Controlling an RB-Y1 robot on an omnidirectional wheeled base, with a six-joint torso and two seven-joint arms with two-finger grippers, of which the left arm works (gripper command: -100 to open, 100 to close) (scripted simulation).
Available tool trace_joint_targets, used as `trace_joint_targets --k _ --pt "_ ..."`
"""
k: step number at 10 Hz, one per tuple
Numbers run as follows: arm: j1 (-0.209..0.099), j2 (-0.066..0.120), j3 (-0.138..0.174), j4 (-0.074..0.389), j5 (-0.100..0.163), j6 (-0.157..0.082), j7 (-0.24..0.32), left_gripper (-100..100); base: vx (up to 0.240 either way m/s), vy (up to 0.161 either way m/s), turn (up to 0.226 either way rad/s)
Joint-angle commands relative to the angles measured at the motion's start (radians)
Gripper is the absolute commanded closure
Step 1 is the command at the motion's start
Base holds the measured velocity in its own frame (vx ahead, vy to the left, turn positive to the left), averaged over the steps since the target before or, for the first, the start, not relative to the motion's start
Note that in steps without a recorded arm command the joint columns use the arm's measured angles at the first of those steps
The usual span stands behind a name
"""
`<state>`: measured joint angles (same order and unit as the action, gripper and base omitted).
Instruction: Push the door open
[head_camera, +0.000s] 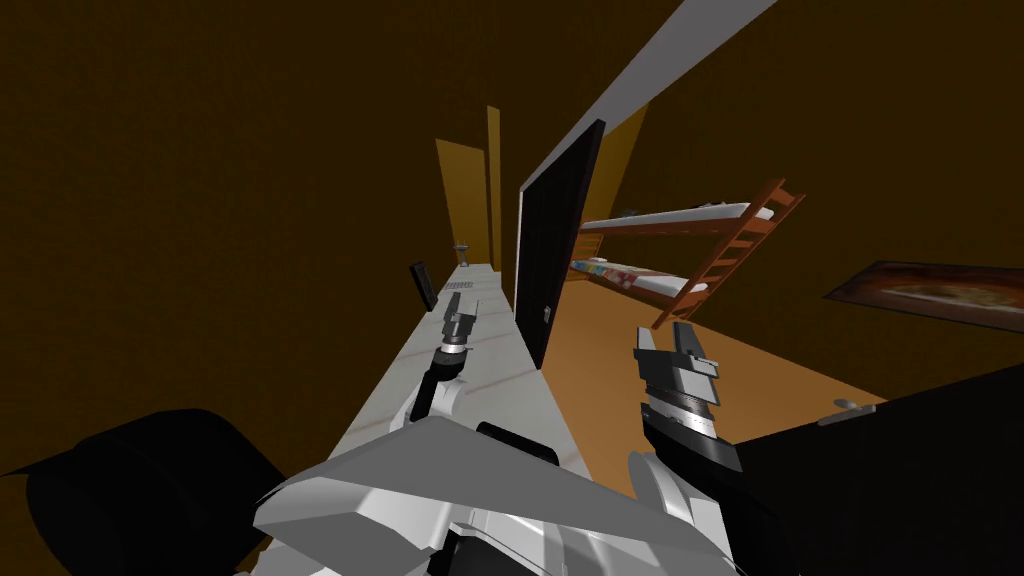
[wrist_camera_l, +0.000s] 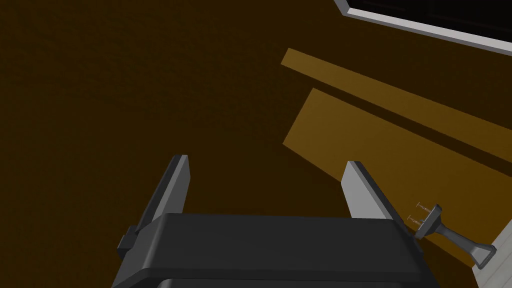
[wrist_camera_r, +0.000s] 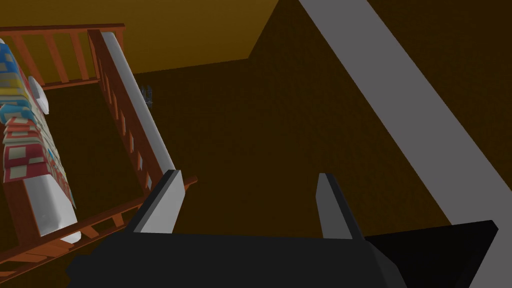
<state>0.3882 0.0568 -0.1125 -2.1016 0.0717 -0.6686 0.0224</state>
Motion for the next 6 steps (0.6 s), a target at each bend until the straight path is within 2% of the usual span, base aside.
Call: trace_joint_targets --k 1,6 --pt "-0.023 0.003 -0.006 0.047 0.000 -0.002 -0.002 -100 0.080 0.037 -0.102" --pt "-0.072 0.015 -0.031 0.181 -0.001 -0.013 -0.007 -100 0.089 0.053 -0.125"
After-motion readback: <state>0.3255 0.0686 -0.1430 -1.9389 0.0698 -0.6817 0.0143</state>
